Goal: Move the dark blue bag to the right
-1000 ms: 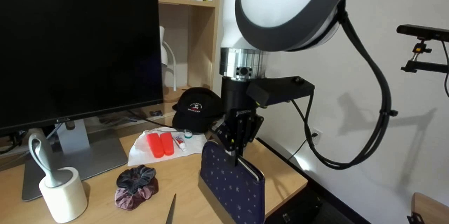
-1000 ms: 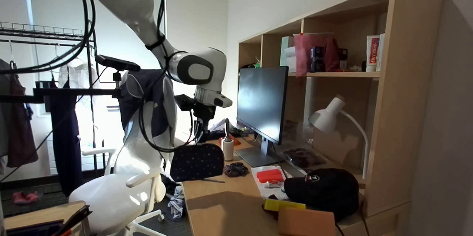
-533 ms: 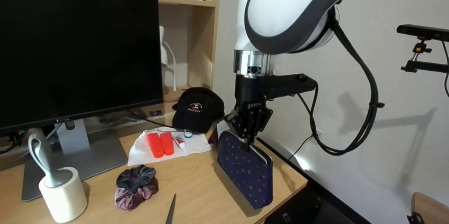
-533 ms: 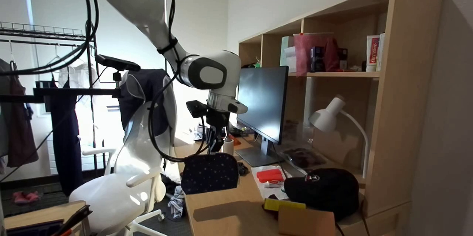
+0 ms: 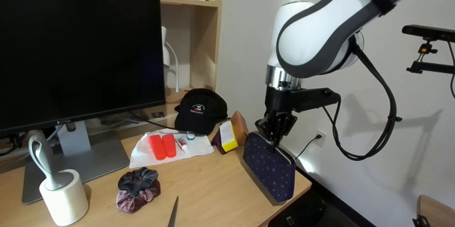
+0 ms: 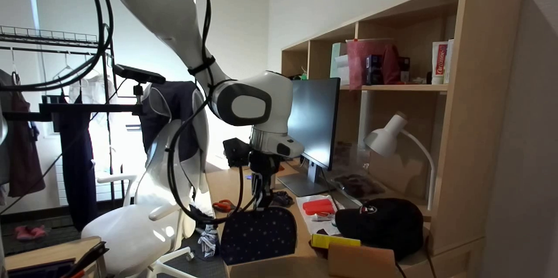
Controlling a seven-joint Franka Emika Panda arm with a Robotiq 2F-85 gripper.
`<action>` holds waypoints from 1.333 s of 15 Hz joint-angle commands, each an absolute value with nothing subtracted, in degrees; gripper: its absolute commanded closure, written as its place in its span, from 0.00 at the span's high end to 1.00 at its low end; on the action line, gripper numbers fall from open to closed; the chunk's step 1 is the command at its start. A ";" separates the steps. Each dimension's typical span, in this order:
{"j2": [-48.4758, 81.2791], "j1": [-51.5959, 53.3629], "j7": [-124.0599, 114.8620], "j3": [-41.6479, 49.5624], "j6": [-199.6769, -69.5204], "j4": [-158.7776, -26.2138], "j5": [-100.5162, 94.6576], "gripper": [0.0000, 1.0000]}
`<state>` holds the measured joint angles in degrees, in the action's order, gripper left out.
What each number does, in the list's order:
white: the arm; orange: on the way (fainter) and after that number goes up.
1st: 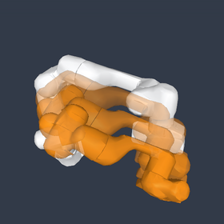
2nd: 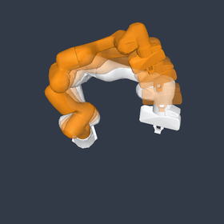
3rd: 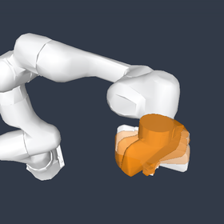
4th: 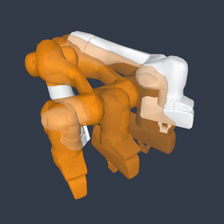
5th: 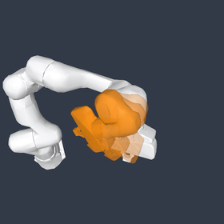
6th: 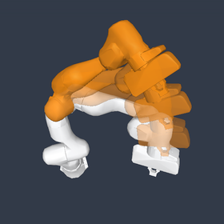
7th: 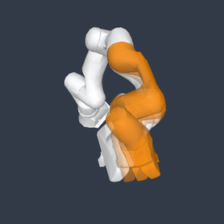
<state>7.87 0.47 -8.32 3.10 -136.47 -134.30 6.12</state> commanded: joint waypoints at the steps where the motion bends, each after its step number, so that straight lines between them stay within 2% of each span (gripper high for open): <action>1: 6.28 -2.36 -3.74 4.06 -141.27 -138.22 6.38 0.08; 20: 8.60 -5.50 5.05 5.43 -146.59 -139.38 6.47 0.08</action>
